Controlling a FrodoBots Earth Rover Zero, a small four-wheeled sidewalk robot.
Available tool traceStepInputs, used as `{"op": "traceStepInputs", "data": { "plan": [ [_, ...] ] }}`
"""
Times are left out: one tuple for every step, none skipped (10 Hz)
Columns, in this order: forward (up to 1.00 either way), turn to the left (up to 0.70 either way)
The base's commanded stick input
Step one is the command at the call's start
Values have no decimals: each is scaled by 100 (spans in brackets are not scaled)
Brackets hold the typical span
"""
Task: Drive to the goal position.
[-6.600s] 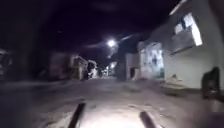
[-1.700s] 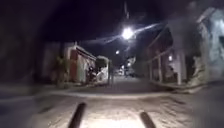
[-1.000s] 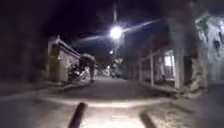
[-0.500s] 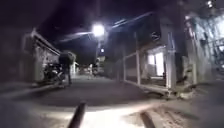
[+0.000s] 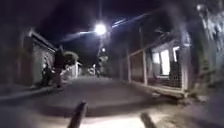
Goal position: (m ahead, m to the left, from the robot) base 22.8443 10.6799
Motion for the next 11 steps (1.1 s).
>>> {"op": "traceStepInputs", "data": {
  "plan": [
    [100, 2],
    [100, 2],
    [100, 2],
    [100, 2],
    [100, 2],
    [100, 2],
    [100, 2],
    [100, 2],
    [100, 2],
    [100, 2],
    [100, 2]
  ]
}}
